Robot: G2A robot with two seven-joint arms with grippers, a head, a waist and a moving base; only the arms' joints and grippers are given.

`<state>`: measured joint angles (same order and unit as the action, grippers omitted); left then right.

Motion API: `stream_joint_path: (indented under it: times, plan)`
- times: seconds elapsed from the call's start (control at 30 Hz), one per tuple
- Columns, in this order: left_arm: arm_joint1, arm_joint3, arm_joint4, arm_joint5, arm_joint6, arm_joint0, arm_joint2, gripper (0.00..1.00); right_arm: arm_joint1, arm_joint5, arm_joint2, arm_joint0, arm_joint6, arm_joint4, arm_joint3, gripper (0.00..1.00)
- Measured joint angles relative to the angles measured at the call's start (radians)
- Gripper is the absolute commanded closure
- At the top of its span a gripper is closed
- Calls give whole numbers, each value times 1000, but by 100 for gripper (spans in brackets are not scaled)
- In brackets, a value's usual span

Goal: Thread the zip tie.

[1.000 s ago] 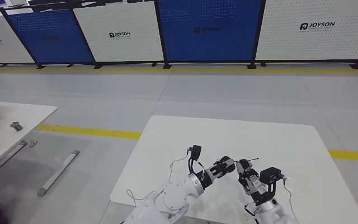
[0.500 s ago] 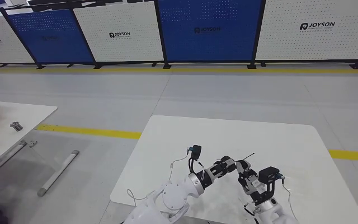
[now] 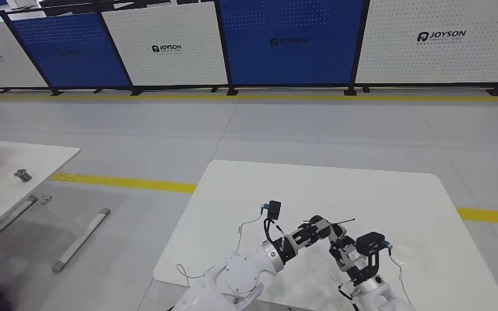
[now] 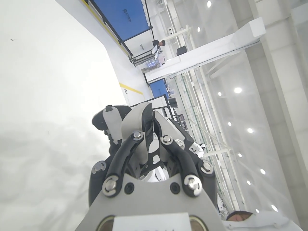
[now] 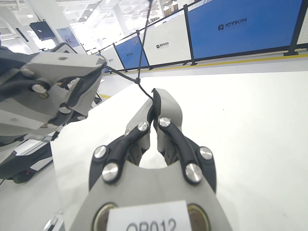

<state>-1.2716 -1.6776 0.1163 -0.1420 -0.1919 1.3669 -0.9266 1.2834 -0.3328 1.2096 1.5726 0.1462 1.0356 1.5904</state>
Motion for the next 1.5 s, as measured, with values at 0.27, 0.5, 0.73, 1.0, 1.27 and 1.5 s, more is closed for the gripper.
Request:
stream_joint_path:
  times: [0.27,0.5,0.73,1.0,1.27,1.5]
  plan:
    - [1,-14,0,-38,-1,9,-6,100,-1,2,-1,-2,2,3,-10,100]
    - [2,-27,-6,-61,-5,15,-7,100,-2,5,-1,-4,1,4,-17,100]
    - [4,-43,-17,-64,-5,24,-10,100,-2,8,-3,-7,2,4,-21,100]
    - [5,-57,-27,-66,-3,30,-10,100,-2,9,-6,-12,6,1,-34,100]
    - [6,-69,-32,-72,0,39,-11,100,-1,5,-10,-17,12,-3,-44,100]
    - [6,-53,-40,-11,12,33,-16,100,-1,-7,5,-12,24,-75,-30,0]
